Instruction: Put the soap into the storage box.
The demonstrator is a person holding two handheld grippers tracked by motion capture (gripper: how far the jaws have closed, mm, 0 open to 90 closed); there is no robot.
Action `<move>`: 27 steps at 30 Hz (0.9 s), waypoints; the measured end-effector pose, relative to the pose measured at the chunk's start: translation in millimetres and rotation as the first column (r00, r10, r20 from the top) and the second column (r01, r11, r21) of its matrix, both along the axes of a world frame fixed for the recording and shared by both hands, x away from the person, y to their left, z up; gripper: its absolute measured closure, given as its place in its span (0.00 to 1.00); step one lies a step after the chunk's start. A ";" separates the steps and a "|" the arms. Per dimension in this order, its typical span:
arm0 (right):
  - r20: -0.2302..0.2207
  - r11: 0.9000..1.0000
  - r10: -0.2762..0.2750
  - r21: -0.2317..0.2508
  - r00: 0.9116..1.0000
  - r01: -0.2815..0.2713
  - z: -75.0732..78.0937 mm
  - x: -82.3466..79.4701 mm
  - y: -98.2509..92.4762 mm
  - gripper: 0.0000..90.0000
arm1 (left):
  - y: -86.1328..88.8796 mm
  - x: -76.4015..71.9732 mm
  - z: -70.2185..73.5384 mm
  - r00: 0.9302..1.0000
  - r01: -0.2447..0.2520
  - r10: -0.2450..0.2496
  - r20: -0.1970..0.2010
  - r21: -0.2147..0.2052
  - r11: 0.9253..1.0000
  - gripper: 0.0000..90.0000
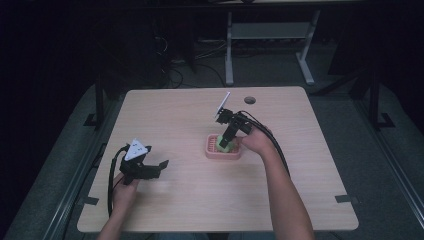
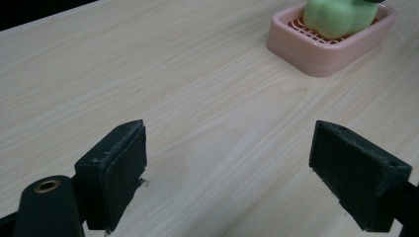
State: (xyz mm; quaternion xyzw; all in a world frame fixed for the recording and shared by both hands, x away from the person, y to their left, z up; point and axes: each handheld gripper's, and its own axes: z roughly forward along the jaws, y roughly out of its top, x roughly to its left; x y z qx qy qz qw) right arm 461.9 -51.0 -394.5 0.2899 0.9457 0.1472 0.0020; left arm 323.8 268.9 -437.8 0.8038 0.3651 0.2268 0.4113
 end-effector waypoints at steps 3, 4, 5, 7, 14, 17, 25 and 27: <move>-0.001 1.000 -0.003 0.006 1.000 0.003 1.8 -1.2 -2.5 0.31 | -0.7 -0.1 -0.3 1.000 -0.002 0.002 0.002 -0.006 1.000 0.16; 0.004 1.000 -0.004 0.007 1.000 0.004 2.5 -1.4 -3.4 0.31 | -0.7 -0.2 -0.3 1.000 -0.002 0.002 0.002 -0.005 1.000 0.16; 0.003 1.000 -0.005 0.010 1.000 0.005 3.5 -1.7 -4.3 0.31 | -0.6 -0.1 -0.3 1.000 -0.003 0.003 0.002 -0.006 1.000 0.16; 0.011 1.000 -0.007 0.019 1.000 0.007 5.0 -2.4 -6.0 0.31 | -0.3 -0.1 -0.3 1.000 0.000 0.000 -0.002 -0.003 1.000 0.16; 0.023 0.999 -0.017 0.033 1.000 0.016 9.4 -4.8 -14.4 0.30 | -0.8 -0.1 -0.4 1.000 -0.002 0.002 0.001 -0.009 1.000 0.16; 0.024 0.999 -0.026 0.035 0.999 0.025 10.5 -6.2 -18.8 0.29 | -0.8 -0.1 -0.6 1.000 -0.002 0.002 -0.001 -0.005 1.000 0.16; 0.034 0.998 -0.038 0.042 0.999 0.037 13.3 -10.5 -32.9 0.29 | -1.2 0.1 -0.6 1.000 0.004 -0.004 -0.001 0.001 1.000 0.16; 0.034 0.998 -0.050 0.044 0.998 0.048 14.9 -11.3 -36.4 0.29 | -1.3 0.0 -0.6 1.000 0.003 -0.003 0.000 0.000 1.000 0.16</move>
